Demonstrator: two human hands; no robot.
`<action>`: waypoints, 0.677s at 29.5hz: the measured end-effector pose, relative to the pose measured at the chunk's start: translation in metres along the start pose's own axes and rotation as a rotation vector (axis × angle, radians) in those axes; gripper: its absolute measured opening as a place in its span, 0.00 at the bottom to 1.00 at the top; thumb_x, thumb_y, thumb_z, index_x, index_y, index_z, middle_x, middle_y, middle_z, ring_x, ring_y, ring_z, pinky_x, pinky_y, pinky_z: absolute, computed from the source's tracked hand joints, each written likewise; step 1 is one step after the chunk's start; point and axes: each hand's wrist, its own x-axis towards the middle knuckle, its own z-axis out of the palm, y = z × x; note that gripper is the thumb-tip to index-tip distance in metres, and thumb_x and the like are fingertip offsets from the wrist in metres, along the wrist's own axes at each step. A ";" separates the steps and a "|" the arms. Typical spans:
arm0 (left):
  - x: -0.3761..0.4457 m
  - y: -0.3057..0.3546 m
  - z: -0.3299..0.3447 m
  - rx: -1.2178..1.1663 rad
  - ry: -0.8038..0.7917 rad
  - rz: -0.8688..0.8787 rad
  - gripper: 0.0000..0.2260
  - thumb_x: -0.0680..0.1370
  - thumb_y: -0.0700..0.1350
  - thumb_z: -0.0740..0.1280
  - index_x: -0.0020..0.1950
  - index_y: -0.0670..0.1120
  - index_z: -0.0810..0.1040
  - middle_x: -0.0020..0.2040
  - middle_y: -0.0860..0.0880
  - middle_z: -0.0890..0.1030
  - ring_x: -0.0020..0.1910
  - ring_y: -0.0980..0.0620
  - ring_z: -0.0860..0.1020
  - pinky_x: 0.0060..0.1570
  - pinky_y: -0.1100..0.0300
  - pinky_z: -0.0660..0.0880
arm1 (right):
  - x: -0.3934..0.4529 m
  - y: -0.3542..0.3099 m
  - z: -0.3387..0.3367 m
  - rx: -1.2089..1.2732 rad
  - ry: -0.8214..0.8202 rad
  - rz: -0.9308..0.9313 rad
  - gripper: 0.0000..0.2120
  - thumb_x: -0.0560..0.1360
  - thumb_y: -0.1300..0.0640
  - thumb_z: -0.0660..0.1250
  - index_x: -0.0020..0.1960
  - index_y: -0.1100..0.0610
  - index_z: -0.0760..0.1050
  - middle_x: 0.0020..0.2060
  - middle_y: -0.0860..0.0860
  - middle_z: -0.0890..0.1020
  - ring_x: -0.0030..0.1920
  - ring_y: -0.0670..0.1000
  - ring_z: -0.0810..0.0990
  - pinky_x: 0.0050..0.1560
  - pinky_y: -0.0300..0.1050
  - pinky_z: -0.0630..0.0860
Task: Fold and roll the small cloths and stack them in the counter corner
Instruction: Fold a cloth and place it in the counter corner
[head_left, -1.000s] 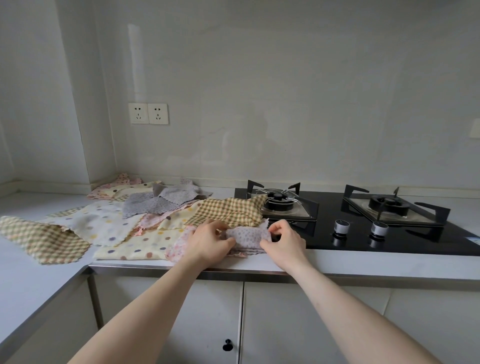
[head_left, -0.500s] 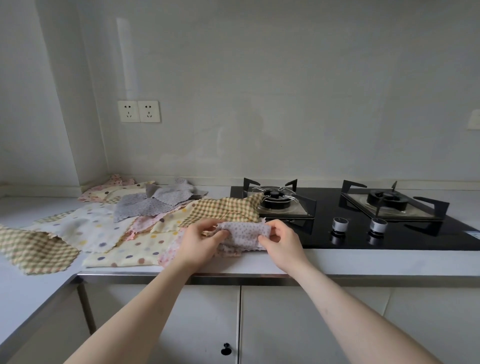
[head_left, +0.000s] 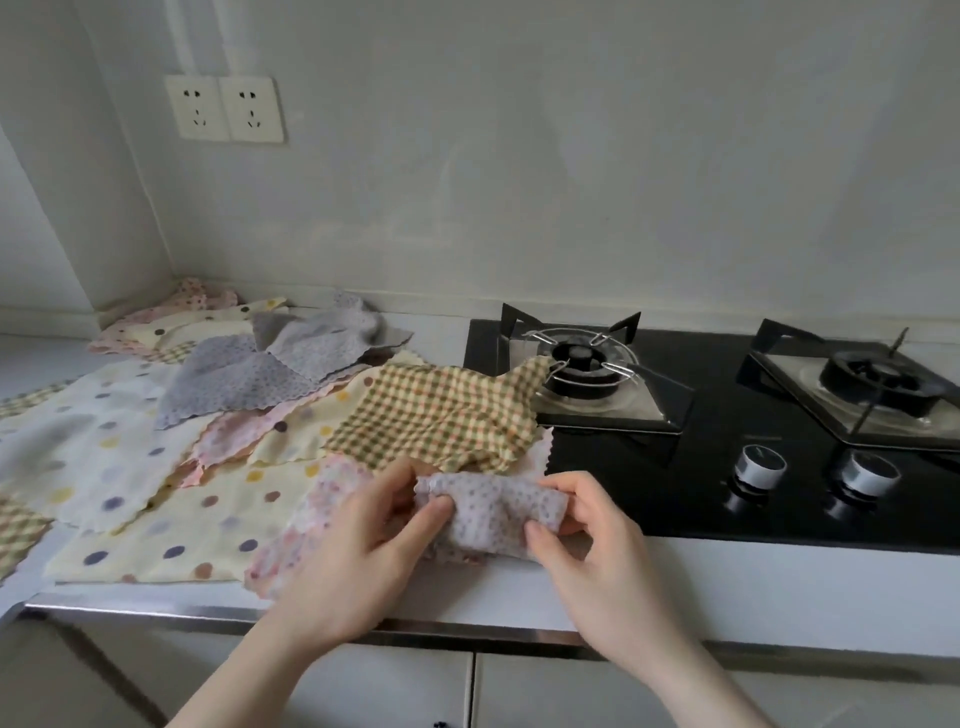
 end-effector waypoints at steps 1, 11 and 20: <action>0.002 -0.001 0.001 -0.012 0.005 -0.023 0.12 0.82 0.45 0.67 0.40 0.56 0.72 0.32 0.55 0.65 0.32 0.59 0.66 0.33 0.62 0.64 | 0.000 -0.001 -0.001 0.047 0.003 0.009 0.10 0.79 0.54 0.70 0.59 0.45 0.75 0.48 0.44 0.86 0.50 0.47 0.84 0.51 0.53 0.82; 0.031 0.029 -0.010 0.049 -0.195 -0.532 0.10 0.83 0.47 0.66 0.43 0.51 0.70 0.31 0.58 0.73 0.33 0.57 0.70 0.35 0.60 0.67 | 0.014 -0.040 -0.020 0.048 -0.048 0.367 0.08 0.77 0.55 0.71 0.54 0.45 0.78 0.49 0.44 0.86 0.50 0.46 0.85 0.50 0.51 0.83; 0.074 0.166 -0.040 0.271 -0.247 -0.406 0.11 0.82 0.52 0.66 0.42 0.50 0.70 0.32 0.52 0.76 0.31 0.53 0.73 0.32 0.56 0.67 | 0.018 -0.166 -0.113 -0.020 -0.002 0.534 0.02 0.78 0.53 0.72 0.50 0.49 0.79 0.48 0.44 0.86 0.48 0.42 0.85 0.46 0.46 0.85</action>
